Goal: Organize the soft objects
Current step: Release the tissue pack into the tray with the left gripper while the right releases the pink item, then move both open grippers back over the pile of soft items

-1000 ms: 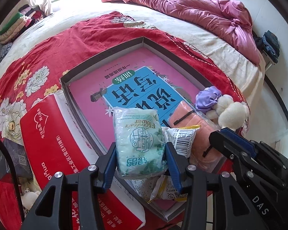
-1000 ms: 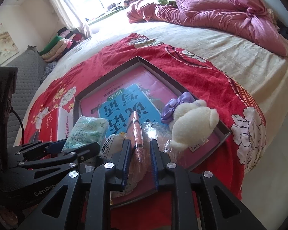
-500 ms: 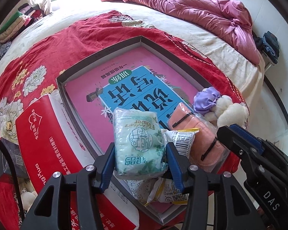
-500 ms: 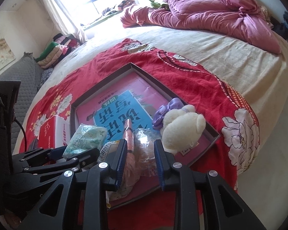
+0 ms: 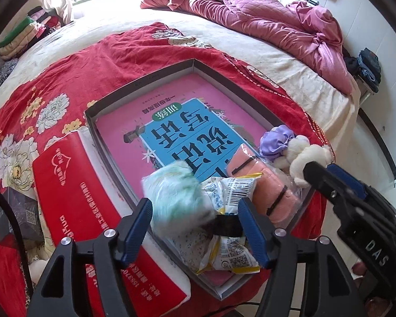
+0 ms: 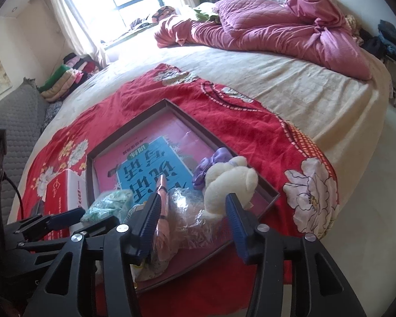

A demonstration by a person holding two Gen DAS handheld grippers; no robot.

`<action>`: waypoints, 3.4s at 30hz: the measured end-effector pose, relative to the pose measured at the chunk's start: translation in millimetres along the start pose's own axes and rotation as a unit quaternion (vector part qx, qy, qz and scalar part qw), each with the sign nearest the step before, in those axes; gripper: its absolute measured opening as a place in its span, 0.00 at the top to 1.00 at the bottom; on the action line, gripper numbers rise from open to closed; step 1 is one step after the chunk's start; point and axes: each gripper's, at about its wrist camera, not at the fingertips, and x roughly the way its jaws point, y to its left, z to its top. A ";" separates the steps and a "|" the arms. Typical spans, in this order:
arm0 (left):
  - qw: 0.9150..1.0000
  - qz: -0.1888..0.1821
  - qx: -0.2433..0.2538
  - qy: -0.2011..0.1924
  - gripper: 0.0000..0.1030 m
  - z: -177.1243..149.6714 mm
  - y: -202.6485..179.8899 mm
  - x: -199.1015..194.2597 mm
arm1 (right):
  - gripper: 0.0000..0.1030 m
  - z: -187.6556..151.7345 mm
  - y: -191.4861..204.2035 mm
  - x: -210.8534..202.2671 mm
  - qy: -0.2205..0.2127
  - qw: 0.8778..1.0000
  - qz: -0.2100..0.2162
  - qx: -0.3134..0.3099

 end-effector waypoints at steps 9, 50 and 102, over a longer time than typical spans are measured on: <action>1.000 -0.001 -0.001 -0.021 0.23 -4.0 -0.6 -22.0 | 0.34 3.6 -6.7 -12.0 -0.017 1.000 -0.016 0.015; 0.994 0.048 -0.027 -0.092 0.22 -55.6 33.7 -143.9 | 0.26 5.5 57.9 -116.8 -0.113 0.991 0.001 -0.065; 0.977 0.102 -0.178 -0.064 0.22 -153.0 205.6 -163.0 | 0.25 -69.0 235.6 -100.6 -0.054 0.949 0.038 -0.308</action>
